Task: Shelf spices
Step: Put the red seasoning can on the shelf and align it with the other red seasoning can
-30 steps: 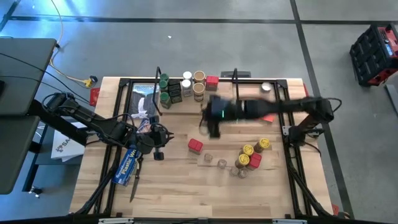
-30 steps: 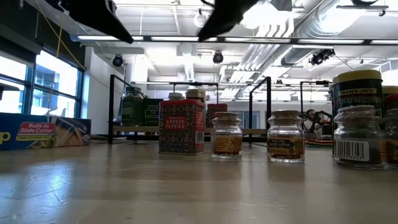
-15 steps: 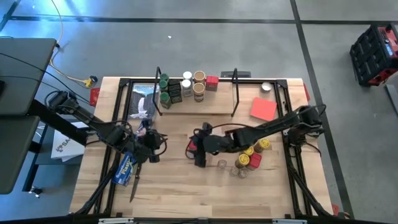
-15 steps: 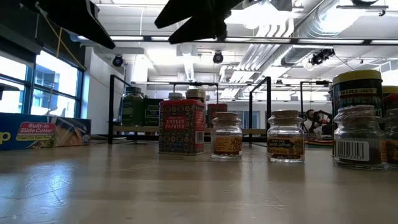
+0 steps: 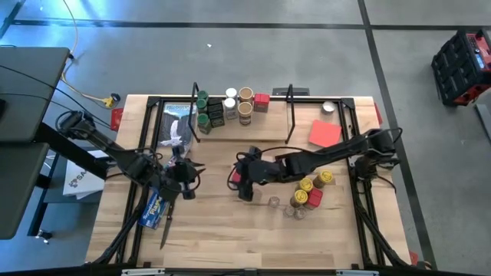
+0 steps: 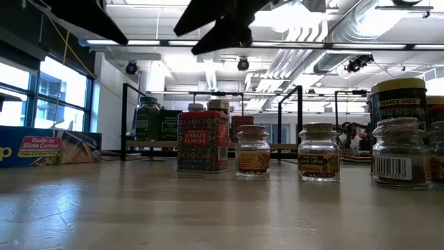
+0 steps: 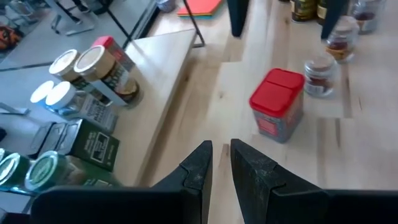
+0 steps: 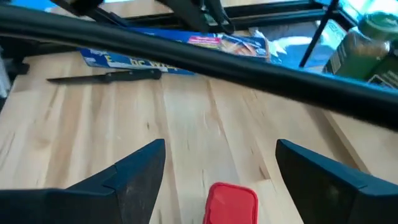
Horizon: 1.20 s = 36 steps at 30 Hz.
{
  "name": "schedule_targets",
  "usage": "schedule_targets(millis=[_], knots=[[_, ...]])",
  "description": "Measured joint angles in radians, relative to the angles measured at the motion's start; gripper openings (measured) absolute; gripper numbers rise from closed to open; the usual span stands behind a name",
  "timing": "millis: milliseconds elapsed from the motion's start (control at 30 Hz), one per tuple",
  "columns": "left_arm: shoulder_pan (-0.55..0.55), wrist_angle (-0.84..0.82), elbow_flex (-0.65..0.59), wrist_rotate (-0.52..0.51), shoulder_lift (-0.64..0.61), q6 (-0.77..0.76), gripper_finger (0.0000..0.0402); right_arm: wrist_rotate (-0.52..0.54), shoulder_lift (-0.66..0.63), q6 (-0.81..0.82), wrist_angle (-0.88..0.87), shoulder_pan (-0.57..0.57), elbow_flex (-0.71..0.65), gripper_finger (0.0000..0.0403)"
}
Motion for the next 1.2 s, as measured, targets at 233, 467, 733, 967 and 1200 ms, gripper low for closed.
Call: schedule_targets(millis=[233,467,733,967,1200], knots=[[0.007,0.0,0.0,0.006,-0.006,-0.031,0.0053,0.006,0.091,0.021,-0.017,-0.001,0.0,0.0301],[-0.001,-0.001,0.0,0.037,-0.005,-0.039,0.0053,0.004,0.096,0.071,-0.086,-0.03,0.0,0.0301],[-0.009,0.0,0.0,0.038,-0.005,-0.053,0.0053,-0.029,0.143,0.081,-0.103,-0.032,-0.003,0.0301],[-0.021,0.0,0.0,0.039,-0.005,-0.071,0.0053,-0.026,0.185,0.106,-0.121,-0.032,-0.004,0.0292],[-0.021,0.0,0.0,0.039,-0.005,-0.079,0.0053,-0.03,0.185,0.106,-0.12,-0.032,-0.004,0.0221]])
